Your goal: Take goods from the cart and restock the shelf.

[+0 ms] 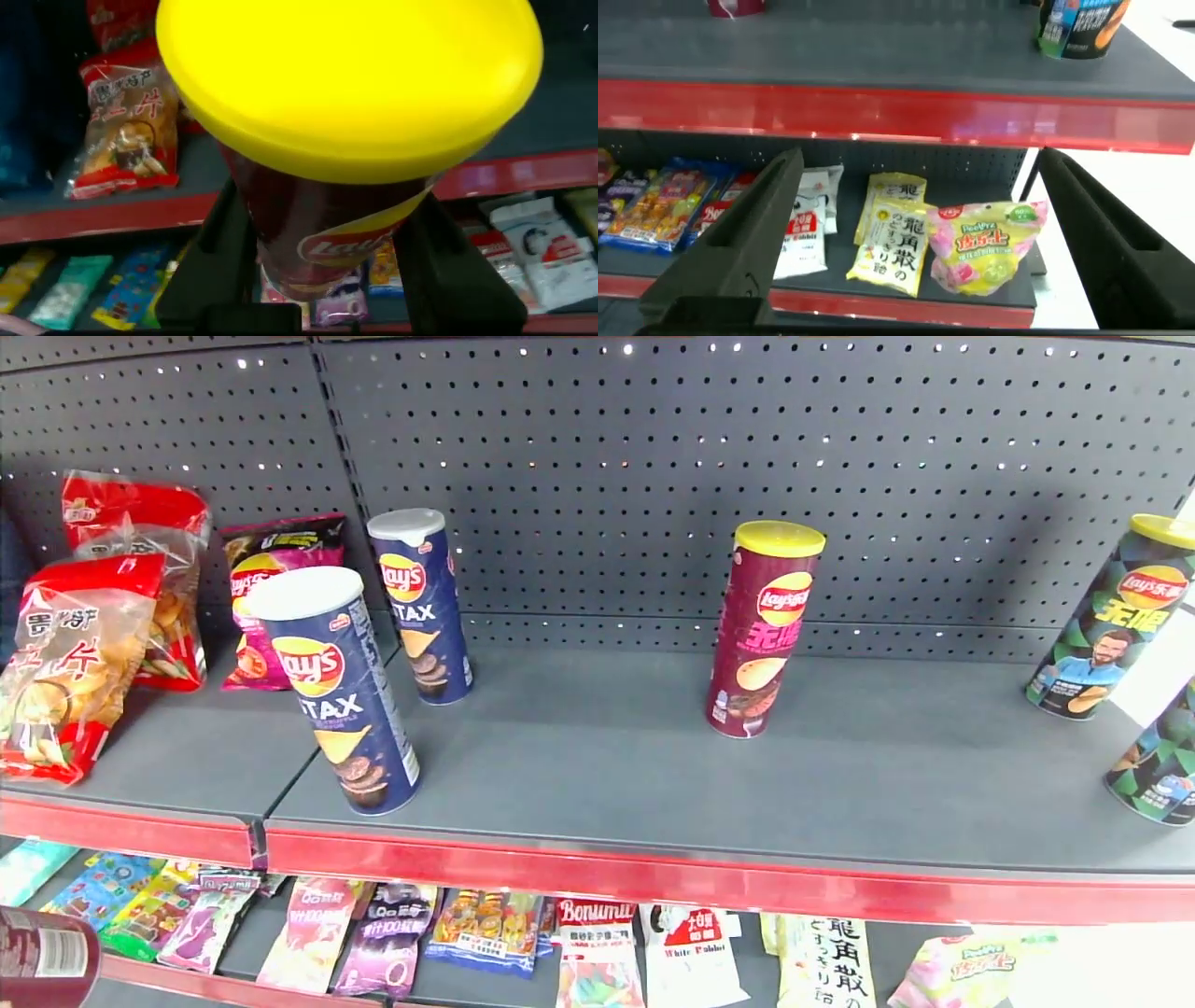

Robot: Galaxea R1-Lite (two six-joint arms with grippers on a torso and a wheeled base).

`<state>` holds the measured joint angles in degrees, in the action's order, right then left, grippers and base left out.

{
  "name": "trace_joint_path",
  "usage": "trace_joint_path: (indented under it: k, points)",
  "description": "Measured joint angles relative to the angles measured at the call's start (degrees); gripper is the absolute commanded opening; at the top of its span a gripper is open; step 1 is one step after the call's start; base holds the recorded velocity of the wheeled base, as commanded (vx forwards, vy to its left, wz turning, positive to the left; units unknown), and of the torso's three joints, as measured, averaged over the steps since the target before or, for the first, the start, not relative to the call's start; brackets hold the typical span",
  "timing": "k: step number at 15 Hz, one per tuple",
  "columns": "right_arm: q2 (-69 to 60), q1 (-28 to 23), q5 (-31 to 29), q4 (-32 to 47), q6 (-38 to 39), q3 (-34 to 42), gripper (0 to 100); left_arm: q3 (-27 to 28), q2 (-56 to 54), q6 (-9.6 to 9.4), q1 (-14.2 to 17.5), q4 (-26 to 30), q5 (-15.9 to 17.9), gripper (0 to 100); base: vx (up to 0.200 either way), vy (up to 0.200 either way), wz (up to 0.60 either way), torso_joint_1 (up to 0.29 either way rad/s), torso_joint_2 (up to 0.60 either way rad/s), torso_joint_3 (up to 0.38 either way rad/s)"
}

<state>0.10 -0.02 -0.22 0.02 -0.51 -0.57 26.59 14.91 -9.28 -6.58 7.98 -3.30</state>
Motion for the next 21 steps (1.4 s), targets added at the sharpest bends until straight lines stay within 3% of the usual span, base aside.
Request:
trace_joint_path:
  k: [1,2,4,8,14,21]
  points:
    - [0.6,0.0,0.9,-0.1,0.1,-2.1,100,0.6,-0.3,4.11,0.0,0.3,1.1,0,0.0,0.0,0.0,0.0,0.0,0.0]
    - [2.4,0.1,2.0,-0.1,0.5,-4.9,100,1.4,-0.1,6.5,0.0,0.3,1.7,0,0.0,0.0,0.0,0.0,0.0,0.0]
    - [9.0,0.4,6.1,-0.2,1.0,-12.6,100,2.3,0.9,8.44,-0.2,0.3,3.5,0,0.0,0.0,0.0,0.0,0.0,0.0]
    - [28.2,1.5,13.0,-0.5,-5.1,-25.9,100,2.4,2.8,9.18,-0.7,3.6,10.8,0,0.0,0.0,0.0,0.0,0.0,0.0]
    - [56.5,15.1,12.5,-2.6,-7.5,-42.0,100,2.8,4.4,9.07,-0.6,3.6,9.9,0,0.0,0.0,0.0,0.0,0.0,0.0]
    - [80.2,19.6,12.8,-24.5,-6.0,-47.0,100,3.3,5.2,8.66,-0.4,3.5,9.1,0,0.0,0.0,0.0,0.0,0.0,0.0]
